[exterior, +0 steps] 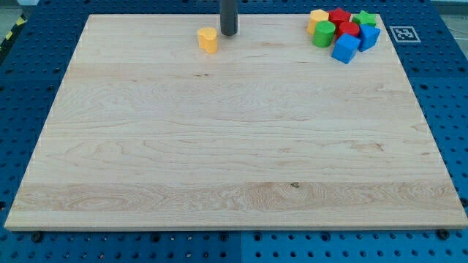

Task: Slightly move the yellow heart towards down

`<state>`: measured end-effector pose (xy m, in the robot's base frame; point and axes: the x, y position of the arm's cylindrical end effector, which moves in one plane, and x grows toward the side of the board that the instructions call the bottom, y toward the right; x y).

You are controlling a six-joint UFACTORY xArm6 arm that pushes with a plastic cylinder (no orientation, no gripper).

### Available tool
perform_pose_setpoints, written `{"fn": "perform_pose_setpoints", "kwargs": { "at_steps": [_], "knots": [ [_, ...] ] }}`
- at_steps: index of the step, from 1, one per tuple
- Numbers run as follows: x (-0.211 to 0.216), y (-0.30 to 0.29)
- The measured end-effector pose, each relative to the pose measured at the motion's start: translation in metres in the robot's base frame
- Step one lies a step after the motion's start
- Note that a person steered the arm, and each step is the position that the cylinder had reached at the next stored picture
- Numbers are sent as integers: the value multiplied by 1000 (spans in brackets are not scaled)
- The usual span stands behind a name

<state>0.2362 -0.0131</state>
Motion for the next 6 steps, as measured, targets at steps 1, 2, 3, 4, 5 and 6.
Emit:
{"fn": "perform_pose_setpoints", "kwargs": {
  "at_steps": [1,2,3,4,5,6],
  "knots": [
    [5,-43],
    [27,-44],
    [45,-44],
    [50,-46],
    [65,-55],
    [45,-40]
  ]
}}
